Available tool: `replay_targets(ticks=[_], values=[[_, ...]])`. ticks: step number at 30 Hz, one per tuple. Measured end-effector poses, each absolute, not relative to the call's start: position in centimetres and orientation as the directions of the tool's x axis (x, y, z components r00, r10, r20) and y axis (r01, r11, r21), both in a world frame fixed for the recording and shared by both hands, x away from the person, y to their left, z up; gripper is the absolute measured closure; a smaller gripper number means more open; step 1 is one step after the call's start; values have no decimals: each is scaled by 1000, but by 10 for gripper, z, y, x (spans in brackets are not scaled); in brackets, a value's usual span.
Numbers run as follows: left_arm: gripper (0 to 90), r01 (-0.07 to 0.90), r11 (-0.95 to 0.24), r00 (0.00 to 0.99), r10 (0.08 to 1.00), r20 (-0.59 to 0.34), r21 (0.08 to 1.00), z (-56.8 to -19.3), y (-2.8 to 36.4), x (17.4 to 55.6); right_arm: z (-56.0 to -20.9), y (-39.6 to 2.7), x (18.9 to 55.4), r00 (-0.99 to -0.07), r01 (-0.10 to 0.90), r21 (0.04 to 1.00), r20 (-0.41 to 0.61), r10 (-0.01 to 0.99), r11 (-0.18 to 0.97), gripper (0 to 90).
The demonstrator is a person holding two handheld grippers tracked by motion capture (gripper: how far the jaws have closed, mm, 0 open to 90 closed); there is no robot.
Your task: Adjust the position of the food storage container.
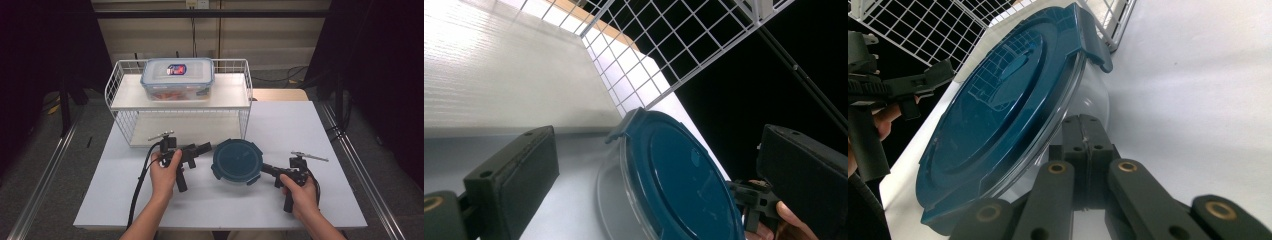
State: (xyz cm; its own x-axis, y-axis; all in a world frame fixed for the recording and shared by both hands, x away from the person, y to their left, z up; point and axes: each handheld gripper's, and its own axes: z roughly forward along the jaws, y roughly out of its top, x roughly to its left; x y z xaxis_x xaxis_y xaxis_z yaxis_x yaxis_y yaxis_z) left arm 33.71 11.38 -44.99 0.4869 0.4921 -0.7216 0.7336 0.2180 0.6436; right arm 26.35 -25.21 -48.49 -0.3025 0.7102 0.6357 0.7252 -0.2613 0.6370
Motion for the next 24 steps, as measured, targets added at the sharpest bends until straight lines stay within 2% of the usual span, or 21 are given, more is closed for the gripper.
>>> replay_targets(ticks=[12, 24], values=[[28, 733, 232, 475, 500, -725, 640, -448, 118, 337, -485, -234, 256, -342, 717, 653, 634, 693, -244, 900], [26, 728, 241, 468, 511, -722, 642, -447, 125, 335, -488, -212, 250, -396, 736, 656, 618, 679, -167, 900]])
